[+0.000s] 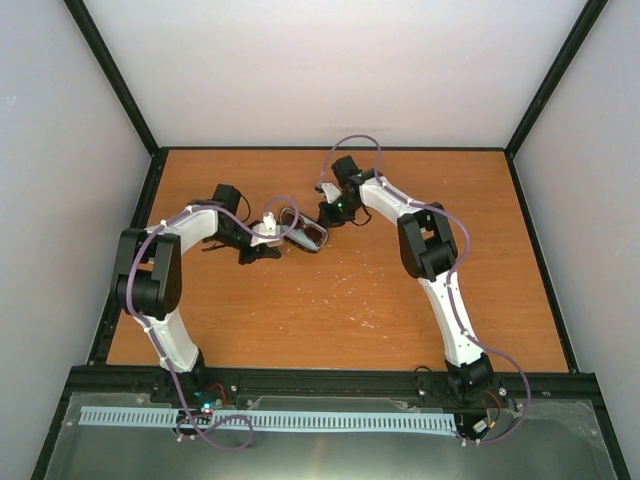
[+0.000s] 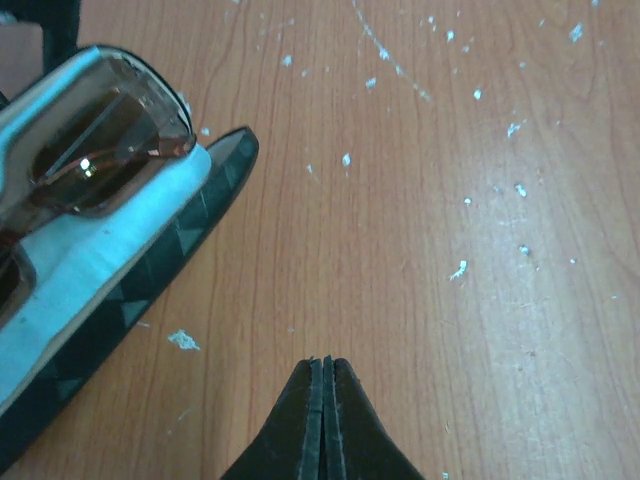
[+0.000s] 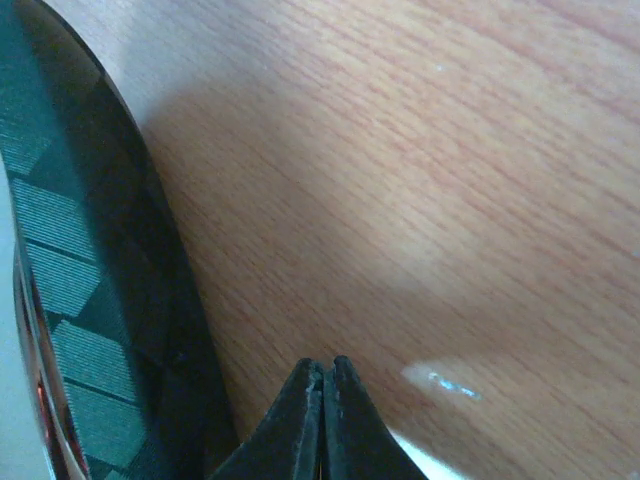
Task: Organize the sunglasses
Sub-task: Close the sunglasses case at the center of the board.
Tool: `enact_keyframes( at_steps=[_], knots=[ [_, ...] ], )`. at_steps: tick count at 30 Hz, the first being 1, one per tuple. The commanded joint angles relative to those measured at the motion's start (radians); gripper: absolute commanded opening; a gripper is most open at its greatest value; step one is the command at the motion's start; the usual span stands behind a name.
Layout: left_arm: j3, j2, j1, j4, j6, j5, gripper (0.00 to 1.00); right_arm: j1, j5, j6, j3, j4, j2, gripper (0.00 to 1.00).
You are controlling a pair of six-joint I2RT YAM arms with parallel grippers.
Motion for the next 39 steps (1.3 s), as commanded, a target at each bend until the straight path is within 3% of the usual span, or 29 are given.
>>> enact_keyframes(
  at_steps=[1, 16, 39],
  knots=[
    [0.027, 0.03, -0.027, 0.019, -0.019, -0.075, 0.01, 0.004, -0.012, 0.012, -0.036, 0.015, -0.03, 0.03],
    [0.055, 0.091, -0.048, 0.173, -0.146, -0.094, 0.01, 0.011, -0.071, 0.038, -0.026, 0.048, -0.042, 0.03],
    [0.113, 0.157, -0.06, 0.267, -0.131, -0.062, 0.01, 0.041, -0.117, -0.022, -0.014, 0.026, -0.089, 0.03]
  ],
)
